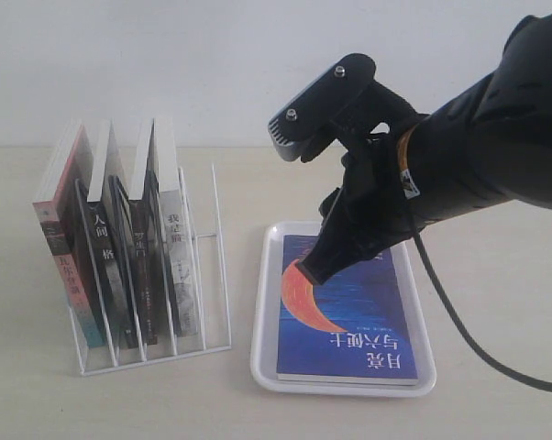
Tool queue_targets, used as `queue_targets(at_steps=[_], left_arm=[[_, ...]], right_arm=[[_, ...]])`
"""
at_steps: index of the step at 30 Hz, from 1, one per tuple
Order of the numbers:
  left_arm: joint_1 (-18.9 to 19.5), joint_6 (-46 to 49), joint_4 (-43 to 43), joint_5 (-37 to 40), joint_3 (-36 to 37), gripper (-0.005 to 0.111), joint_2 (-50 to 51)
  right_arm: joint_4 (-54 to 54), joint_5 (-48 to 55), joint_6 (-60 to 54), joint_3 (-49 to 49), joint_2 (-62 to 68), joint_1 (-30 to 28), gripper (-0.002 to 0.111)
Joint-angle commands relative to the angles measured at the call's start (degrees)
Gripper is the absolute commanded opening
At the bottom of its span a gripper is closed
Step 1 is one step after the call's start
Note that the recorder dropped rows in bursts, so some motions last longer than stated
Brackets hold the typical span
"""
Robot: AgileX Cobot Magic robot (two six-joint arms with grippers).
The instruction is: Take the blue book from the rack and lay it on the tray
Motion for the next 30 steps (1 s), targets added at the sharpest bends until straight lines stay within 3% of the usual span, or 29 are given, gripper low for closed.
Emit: queue_targets(at_steps=[1, 4, 13, 19, 25, 30], left_arm=[[0.2, -0.38, 0.0, 0.04, 0.19, 0.005, -0.18], [0.2, -0.38, 0.0, 0.04, 0.19, 0.005, -0.18], [0.2, -0.38, 0.0, 0.04, 0.19, 0.005, -0.18], [0.2, -0.38, 0.0, 0.04, 0.19, 0.005, -0.18], [0.2, -0.38, 0.0, 0.04, 0.19, 0.005, -0.18], [0.2, -0.38, 0.0, 0.04, 0.19, 0.005, -0.18]], right_arm=[[-0.23, -0.04, 0.88, -0.01, -0.51, -0.25, 0.031], [0.27, -0.04, 1.03, -0.01, -0.4, -0.25, 0.001], [2.92, 4.66, 6.61, -0.01, -0.99, -0.25, 0.0], [2.82, 1.05, 16.21, -0.01, -6.94, -2.24, 0.0], [3.46, -4.55, 26.17, 4.9, -17.1, -9.91, 0.0], [5.28, -14.87, 30.51, 19.19, -28.69, -19.22, 0.0]])
